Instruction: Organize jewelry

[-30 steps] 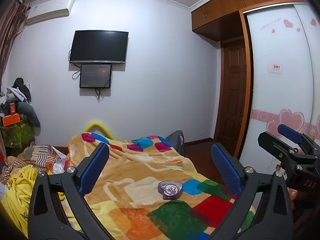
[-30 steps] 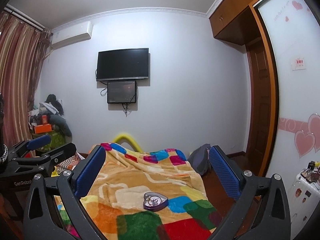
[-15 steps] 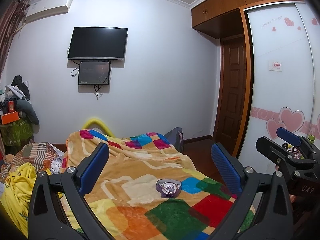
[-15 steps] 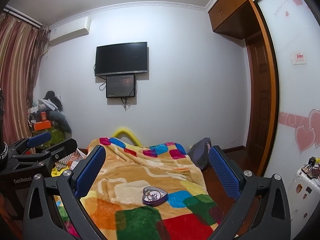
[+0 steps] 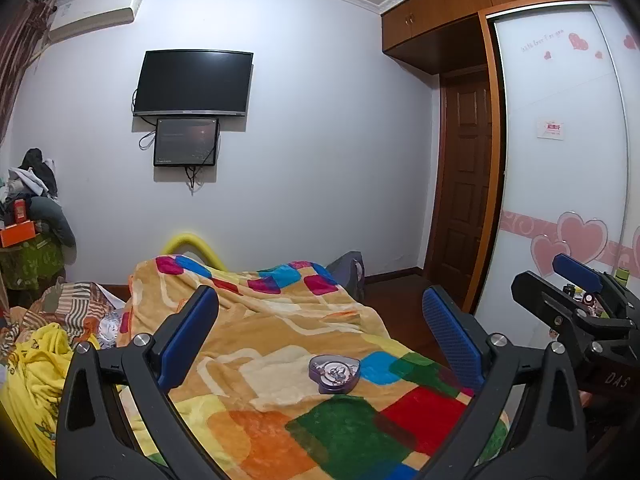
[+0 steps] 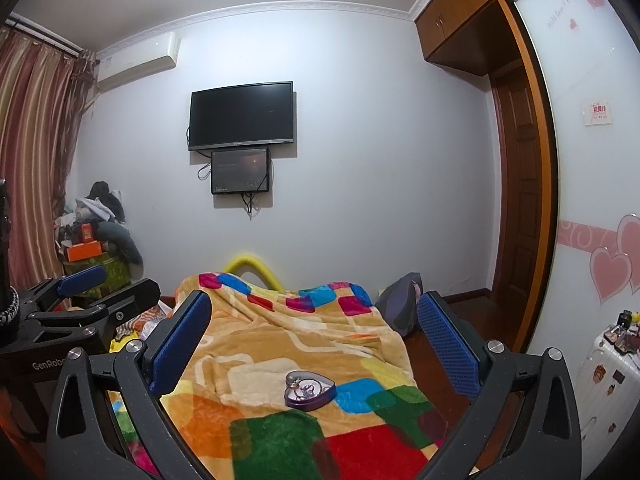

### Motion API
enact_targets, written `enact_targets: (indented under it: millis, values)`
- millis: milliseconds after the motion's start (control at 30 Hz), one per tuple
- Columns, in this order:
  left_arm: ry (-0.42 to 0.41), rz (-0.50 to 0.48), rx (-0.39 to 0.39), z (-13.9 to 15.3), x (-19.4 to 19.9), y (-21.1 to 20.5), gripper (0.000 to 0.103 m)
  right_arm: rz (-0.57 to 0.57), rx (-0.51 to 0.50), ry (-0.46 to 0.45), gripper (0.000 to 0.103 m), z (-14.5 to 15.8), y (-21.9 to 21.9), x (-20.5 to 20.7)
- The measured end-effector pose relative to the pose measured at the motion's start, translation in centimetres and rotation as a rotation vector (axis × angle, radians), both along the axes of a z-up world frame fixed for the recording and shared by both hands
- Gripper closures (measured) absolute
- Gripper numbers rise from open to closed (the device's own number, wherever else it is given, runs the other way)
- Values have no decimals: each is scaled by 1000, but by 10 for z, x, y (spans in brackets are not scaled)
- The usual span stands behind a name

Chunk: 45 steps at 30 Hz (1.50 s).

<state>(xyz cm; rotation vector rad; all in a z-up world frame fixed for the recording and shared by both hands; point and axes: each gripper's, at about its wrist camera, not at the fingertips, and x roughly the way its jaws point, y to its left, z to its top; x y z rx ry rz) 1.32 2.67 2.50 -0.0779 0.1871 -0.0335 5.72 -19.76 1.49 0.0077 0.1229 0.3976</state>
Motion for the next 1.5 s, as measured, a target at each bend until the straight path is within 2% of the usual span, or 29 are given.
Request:
enact_targets:
  millis: [933, 1500]
  values:
    - [5, -32, -20, 0, -2, 0, 0, -4, -3, 7, 1, -3, 3, -2]
    - [21, -36, -21, -5, 5, 1, 0, -9, -6, 44, 1, -9, 3, 5]
